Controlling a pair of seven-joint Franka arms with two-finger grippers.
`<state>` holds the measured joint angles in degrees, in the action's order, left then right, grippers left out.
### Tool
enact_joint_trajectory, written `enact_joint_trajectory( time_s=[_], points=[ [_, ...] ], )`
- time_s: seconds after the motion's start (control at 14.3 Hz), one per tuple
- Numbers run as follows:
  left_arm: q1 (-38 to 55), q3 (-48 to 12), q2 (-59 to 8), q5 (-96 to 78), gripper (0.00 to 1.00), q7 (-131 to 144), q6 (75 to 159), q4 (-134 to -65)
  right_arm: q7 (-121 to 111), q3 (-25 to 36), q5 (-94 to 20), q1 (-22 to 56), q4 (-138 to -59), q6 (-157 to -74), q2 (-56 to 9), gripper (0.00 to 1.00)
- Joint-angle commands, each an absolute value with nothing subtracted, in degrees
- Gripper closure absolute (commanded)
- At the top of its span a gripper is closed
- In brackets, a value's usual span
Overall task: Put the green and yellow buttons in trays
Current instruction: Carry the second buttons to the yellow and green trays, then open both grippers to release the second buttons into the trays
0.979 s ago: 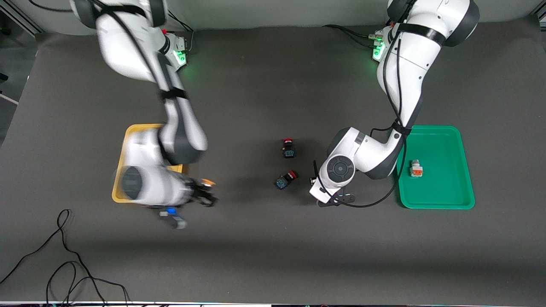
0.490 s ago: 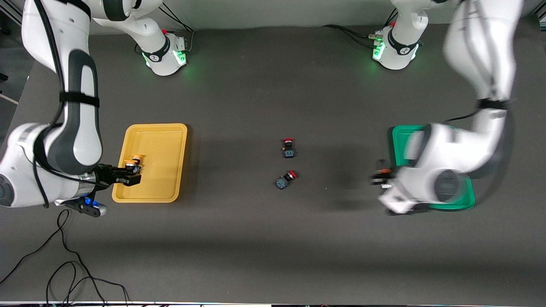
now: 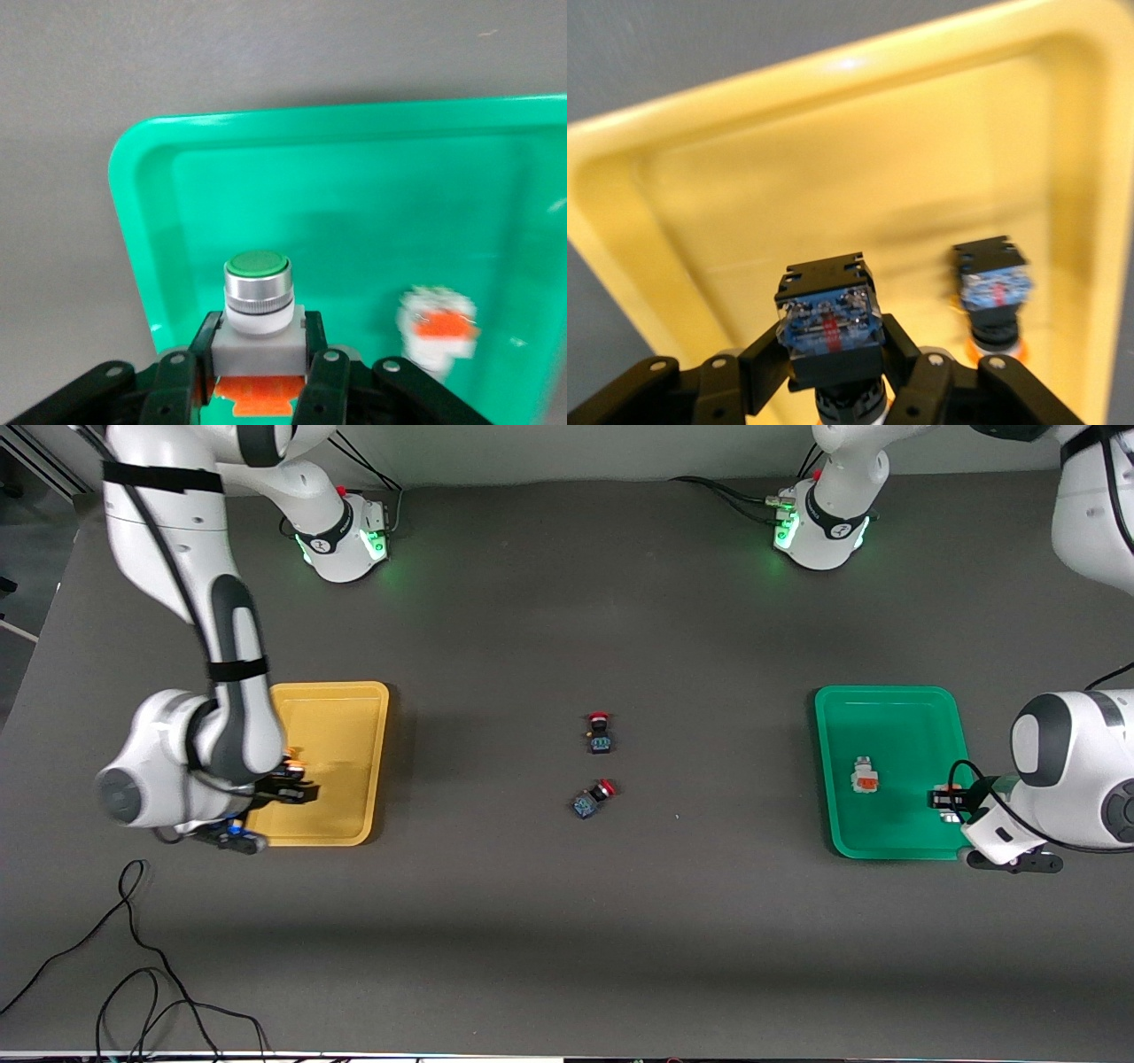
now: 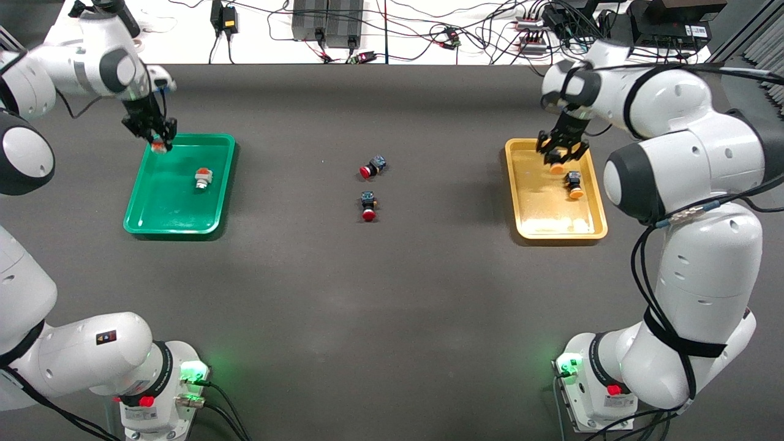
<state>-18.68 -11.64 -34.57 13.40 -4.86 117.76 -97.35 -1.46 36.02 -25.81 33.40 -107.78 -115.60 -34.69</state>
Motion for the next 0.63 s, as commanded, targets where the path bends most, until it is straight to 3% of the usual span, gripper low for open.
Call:
enact_joint_trajectory(
  time_s=[0.0,0.07,0.14,0.21,0.28,0.56],
  points=[
    [-19.7,-12.4,-35.5,15.7,0.91,-5.5,126.5,-103.7,-2.4,36.8,-25.9,35.2,-110.4,-116.9,-31.1,0.0],
    [-19.9,-12.3,-35.5,15.8,0.86,-5.6,127.0,-104.1,-2.3,37.0,-25.9,35.5,-109.9,-115.8,-29.6,0.0],
    [-19.8,-12.1,-35.2,15.8,0.65,-6.1,126.1,-104.0,-2.3,37.4,-25.6,35.6,-109.3,-114.1,-27.9,0.0],
    [-19.9,-12.1,-34.9,15.8,0.04,-7.4,124.8,-103.5,-2.1,38.2,-24.9,35.5,-107.8,-111.9,-25.7,0.0],
    [-19.9,-12.1,-33.8,15.8,0.0,-8.3,122.6,-102.8,-2.1,40.1,-23.6,35.6,-105.9,-108.8,-23.8,0.0],
    [-19.8,-12.5,-30.2,15.5,0.0,-9.5,108.7,-96.3,-1.8,40.9,-14.6,35.6,-96.1,-96.4,-15.2,0.0]
  ],
)
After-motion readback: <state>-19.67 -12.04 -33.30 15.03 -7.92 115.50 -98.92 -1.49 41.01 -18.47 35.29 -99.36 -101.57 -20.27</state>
